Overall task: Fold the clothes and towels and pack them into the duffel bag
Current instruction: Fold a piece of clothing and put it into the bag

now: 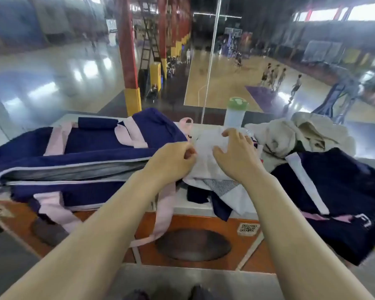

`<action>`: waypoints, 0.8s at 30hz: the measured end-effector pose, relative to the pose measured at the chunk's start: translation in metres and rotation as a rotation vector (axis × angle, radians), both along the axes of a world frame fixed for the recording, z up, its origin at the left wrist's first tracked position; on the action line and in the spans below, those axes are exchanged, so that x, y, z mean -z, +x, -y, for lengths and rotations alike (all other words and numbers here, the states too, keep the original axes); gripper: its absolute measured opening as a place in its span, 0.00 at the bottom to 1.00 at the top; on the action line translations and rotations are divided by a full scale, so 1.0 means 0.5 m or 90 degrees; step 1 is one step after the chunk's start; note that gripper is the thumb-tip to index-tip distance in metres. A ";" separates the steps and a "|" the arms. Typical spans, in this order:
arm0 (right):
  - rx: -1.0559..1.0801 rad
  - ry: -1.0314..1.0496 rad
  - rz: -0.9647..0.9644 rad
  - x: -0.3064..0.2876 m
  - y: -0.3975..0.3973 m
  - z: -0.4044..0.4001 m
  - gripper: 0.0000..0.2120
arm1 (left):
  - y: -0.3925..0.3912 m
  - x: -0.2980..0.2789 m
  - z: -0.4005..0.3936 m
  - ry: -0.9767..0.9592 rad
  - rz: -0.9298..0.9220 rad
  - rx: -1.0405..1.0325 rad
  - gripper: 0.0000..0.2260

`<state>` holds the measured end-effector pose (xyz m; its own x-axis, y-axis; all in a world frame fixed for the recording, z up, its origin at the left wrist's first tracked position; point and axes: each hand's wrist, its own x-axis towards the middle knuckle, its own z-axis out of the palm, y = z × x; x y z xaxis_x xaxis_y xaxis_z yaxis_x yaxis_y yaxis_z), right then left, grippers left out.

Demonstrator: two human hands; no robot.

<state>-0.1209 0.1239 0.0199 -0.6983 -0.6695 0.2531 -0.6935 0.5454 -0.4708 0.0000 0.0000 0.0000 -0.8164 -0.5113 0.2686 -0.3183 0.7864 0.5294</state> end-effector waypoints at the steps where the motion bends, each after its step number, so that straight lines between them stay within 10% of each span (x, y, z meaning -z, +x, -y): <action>1: 0.008 0.043 0.008 0.005 0.003 -0.009 0.23 | 0.001 0.004 -0.006 -0.002 0.053 -0.006 0.11; 15: -0.108 0.184 -0.072 0.098 0.058 -0.036 0.43 | 0.011 0.037 -0.025 0.216 0.170 -0.060 0.25; 24: 0.001 0.069 0.040 0.093 0.042 -0.011 0.33 | -0.009 0.012 -0.074 0.494 -0.227 0.025 0.16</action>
